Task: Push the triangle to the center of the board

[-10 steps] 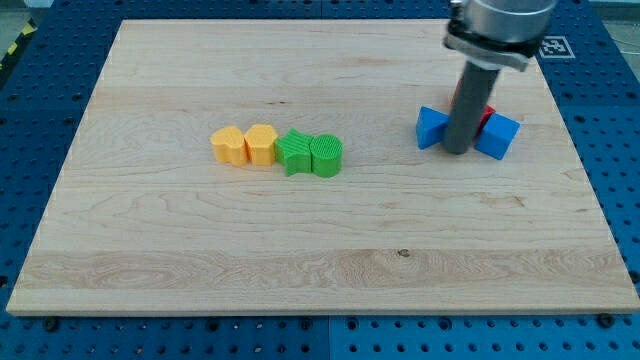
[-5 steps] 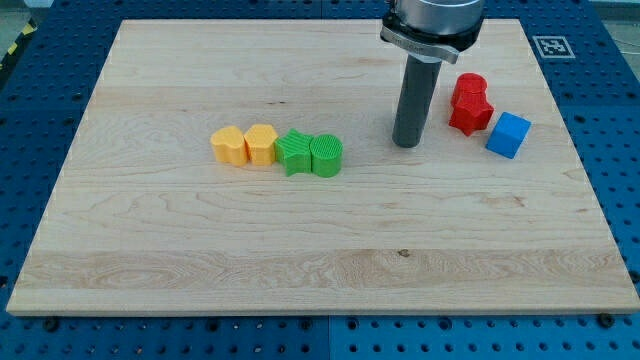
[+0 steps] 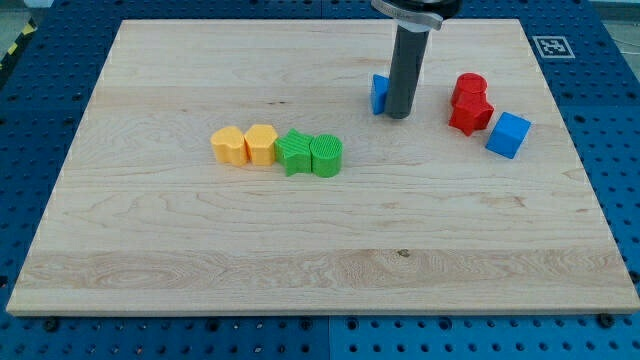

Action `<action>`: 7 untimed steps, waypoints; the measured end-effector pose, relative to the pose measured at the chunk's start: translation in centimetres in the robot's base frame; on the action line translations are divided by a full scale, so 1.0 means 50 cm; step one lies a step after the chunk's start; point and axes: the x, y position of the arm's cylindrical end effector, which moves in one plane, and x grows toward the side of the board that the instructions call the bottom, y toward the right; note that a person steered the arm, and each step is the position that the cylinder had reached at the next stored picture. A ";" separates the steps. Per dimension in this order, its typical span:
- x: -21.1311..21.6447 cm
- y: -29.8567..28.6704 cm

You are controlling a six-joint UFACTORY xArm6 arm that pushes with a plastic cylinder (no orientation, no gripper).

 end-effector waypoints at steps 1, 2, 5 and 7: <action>-0.030 0.061; -0.076 0.064; -0.017 0.001; -0.018 -0.071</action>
